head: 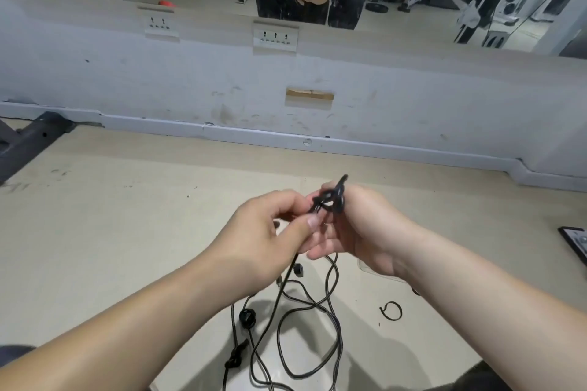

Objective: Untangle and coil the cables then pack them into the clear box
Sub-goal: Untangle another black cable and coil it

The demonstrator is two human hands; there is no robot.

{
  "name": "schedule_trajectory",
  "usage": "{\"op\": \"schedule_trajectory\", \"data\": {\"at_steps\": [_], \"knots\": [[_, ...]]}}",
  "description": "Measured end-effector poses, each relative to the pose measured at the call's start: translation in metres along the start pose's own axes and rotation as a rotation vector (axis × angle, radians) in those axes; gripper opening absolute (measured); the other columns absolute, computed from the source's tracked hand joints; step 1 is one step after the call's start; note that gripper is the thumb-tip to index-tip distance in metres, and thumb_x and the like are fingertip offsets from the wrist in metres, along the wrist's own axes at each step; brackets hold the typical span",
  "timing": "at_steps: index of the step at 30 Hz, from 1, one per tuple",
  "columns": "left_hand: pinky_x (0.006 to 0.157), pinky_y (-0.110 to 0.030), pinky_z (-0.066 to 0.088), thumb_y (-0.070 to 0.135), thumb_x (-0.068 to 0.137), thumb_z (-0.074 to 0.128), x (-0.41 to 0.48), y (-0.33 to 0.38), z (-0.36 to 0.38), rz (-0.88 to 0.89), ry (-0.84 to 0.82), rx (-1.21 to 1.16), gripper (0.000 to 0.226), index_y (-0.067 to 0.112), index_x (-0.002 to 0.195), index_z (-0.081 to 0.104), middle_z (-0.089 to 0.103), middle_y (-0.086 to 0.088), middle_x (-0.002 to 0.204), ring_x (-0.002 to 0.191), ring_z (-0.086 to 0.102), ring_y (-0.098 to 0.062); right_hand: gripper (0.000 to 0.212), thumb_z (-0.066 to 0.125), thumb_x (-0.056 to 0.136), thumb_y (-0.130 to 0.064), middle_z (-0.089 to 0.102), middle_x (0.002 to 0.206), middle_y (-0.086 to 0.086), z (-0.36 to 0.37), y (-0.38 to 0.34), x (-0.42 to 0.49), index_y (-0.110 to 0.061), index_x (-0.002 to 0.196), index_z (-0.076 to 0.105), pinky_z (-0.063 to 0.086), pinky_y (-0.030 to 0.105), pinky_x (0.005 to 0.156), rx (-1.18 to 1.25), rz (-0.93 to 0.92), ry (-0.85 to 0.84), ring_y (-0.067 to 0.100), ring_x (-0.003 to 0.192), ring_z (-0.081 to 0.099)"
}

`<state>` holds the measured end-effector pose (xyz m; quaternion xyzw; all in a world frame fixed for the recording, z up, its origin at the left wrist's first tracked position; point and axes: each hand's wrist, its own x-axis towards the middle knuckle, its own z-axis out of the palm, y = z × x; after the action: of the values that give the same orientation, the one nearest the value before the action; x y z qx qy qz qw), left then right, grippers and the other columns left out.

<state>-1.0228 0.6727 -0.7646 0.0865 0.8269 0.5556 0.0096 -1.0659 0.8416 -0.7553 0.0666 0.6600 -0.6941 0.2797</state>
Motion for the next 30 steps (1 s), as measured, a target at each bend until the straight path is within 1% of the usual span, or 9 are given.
{"op": "schedule_trajectory", "data": {"at_steps": [3,6,8,11,14,18,22,26,30], "knots": [[0.064,-0.015,0.047,0.02,0.101,0.066,0.008,0.005,-0.009,0.036,0.123,-0.141,0.016,0.023,0.086,0.071,0.067,0.01,0.069,0.062,0.059,-0.005,0.027,0.036,0.106,-0.03,0.075,0.08,0.016,-0.008,0.003,0.002,-0.011,0.107,0.054,0.043,0.027,0.045,-0.333,-0.016,0.129,0.025,0.052,0.062],[0.055,-0.029,0.046,0.025,0.1,0.066,0.012,0.001,-0.018,0.0,0.105,-0.133,0.014,0.021,0.087,0.073,0.049,0.0,0.063,0.057,0.046,-0.017,0.018,0.053,0.098,-0.015,0.069,0.094,0.004,-0.009,0.005,0.0,-0.024,0.113,0.058,0.046,0.024,0.053,-0.581,-0.088,0.193,0.018,0.069,0.065],[0.055,-0.028,0.035,0.025,0.098,0.068,0.01,-0.003,-0.019,-0.035,0.081,-0.045,0.016,0.021,0.083,0.073,0.044,0.002,0.061,0.056,0.039,-0.016,0.045,0.061,0.08,-0.005,0.07,0.112,0.002,-0.009,0.001,0.0,-0.029,0.118,0.065,0.053,0.022,0.076,-0.497,-0.185,0.159,0.017,0.096,0.067],[0.05,-0.025,0.03,0.027,0.096,0.07,0.007,-0.002,-0.02,-0.041,0.087,0.004,0.018,0.025,0.079,0.074,0.041,0.009,0.055,0.052,0.035,-0.012,0.036,0.065,0.072,-0.024,0.075,0.113,0.003,-0.01,-0.01,-0.004,-0.024,0.107,0.075,0.052,0.038,0.095,-0.249,-0.277,-0.001,0.017,0.112,0.068],[0.052,-0.028,0.033,0.03,0.096,0.071,0.006,-0.001,-0.024,-0.004,0.081,-0.031,0.013,0.03,0.084,0.077,0.046,0.002,0.058,0.055,0.041,-0.015,0.032,0.068,0.082,-0.047,0.069,0.094,-0.001,-0.009,-0.01,-0.007,-0.016,0.09,0.07,0.045,0.041,0.091,-0.38,-0.311,-0.009,0.018,0.093,0.063],[0.049,-0.034,0.048,0.032,0.098,0.067,0.006,0.002,-0.026,-0.088,-0.007,-0.063,0.016,0.028,0.084,0.074,0.054,-0.009,0.064,0.051,0.052,-0.02,0.021,0.066,0.09,-0.033,0.07,0.08,0.008,-0.002,-0.009,-0.005,-0.016,0.081,0.059,0.053,0.043,0.084,-0.208,-0.337,0.032,0.023,0.078,0.064],[0.047,-0.027,0.049,0.027,0.102,0.059,0.011,0.002,-0.032,-0.131,0.011,-0.053,0.021,0.02,0.086,0.071,0.055,0.0,0.058,0.047,0.052,-0.017,0.014,0.062,0.1,-0.029,0.062,0.064,0.004,-0.009,-0.014,-0.003,-0.016,0.093,0.062,0.049,0.038,0.071,-0.174,-0.282,0.188,0.02,0.054,0.056],[0.047,-0.024,0.035,0.028,0.101,0.063,0.012,0.0,-0.035,-0.121,0.071,-0.035,0.019,0.018,0.085,0.068,0.04,0.008,0.051,0.046,0.036,-0.012,0.016,0.06,0.103,-0.026,0.059,0.063,0.003,-0.008,-0.01,-0.004,-0.013,0.095,0.065,0.047,0.042,0.074,-0.195,-0.258,0.156,0.018,0.054,0.053],[0.04,-0.016,0.025,0.022,0.1,0.065,0.009,0.002,-0.031,-0.077,0.068,-0.041,0.021,0.014,0.08,0.064,0.037,0.01,0.049,0.041,0.028,-0.007,0.01,0.064,0.101,-0.019,0.063,0.07,0.007,-0.001,-0.004,-0.012,-0.014,0.092,0.068,0.052,0.027,0.064,-0.166,-0.286,0.043,0.021,0.06,0.059]]}}
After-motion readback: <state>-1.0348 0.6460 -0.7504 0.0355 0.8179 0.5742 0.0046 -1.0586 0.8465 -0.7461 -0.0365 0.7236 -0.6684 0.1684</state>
